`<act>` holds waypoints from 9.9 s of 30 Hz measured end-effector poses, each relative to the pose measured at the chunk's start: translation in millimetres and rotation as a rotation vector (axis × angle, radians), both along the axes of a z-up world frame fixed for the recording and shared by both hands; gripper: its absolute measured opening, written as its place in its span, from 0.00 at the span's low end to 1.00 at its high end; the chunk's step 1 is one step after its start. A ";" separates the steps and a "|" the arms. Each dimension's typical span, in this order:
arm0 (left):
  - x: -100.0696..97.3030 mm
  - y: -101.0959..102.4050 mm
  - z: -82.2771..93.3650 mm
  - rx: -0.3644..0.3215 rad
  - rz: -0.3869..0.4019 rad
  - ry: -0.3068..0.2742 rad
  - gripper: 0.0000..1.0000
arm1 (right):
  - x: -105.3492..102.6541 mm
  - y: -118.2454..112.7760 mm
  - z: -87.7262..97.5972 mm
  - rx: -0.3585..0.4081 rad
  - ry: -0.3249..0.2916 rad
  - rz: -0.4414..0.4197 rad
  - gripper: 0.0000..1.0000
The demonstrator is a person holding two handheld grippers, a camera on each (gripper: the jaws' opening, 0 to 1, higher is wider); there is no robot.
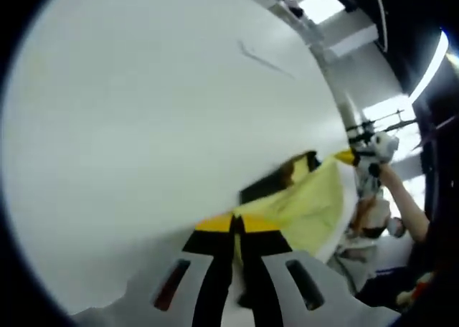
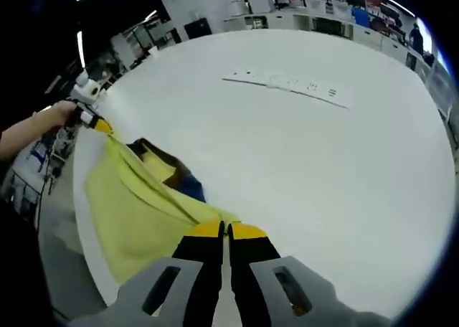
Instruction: Fold the garment on the visible template until the final outline fits inside the template.
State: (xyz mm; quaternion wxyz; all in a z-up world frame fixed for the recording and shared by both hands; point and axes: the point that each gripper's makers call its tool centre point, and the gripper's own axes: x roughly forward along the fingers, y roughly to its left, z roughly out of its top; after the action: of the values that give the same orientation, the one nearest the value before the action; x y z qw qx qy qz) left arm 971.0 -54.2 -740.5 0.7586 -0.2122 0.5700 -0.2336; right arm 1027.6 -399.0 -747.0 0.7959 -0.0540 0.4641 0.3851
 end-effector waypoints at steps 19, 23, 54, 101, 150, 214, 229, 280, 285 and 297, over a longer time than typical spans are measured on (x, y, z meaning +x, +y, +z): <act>13.2 3.8 -33.2 0.012 0.061 0.053 0.00 | 13.1 0.6 -30.4 0.057 0.139 -0.173 0.03; 18.2 6.4 -36.5 0.010 0.076 0.054 0.00 | 16.5 1.6 -29.9 0.066 0.138 -0.181 0.04; 50.2 9.0 -15.9 -0.148 0.309 -0.024 0.00 | 45.7 -17.3 -11.2 0.048 -0.044 -0.218 0.01; 4.4 -95.2 -9.1 0.334 -1.051 -0.447 0.18 | -21.2 105.5 -4.8 -0.148 -0.252 0.763 0.19; 46.9 -84.1 -31.2 0.388 -0.895 -0.432 0.00 | 8.1 96.3 -24.2 -0.132 -0.176 0.613 0.06; -147.5 -24.5 3.7 0.148 -0.300 -0.504 0.23 | -156.1 -18.2 -6.9 0.257 -0.123 0.139 0.30; -151.3 -33.7 -7.4 0.090 -0.278 -0.517 0.20 | -160.2 9.5 2.2 0.324 -0.154 0.187 0.26; -159.5 -19.9 -21.8 0.116 -0.424 -0.399 0.00 | -170.2 -5.2 -5.0 0.259 -0.063 0.380 0.08; -160.3 -20.3 -23.9 0.112 -0.409 -0.385 0.00 | -170.9 -2.9 -21.3 0.238 -0.022 0.370 0.10; -160.8 -19.8 -27.1 0.113 -0.410 -0.367 0.00 | -185.5 -2.6 -2.4 0.366 -0.038 0.390 0.01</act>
State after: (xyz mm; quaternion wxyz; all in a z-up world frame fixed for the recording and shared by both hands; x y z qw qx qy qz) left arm 810.3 -74.0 -767.6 0.7966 -0.0041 0.4662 -0.3847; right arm 842.1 -401.6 -749.4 0.7118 -0.0050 0.3524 0.6075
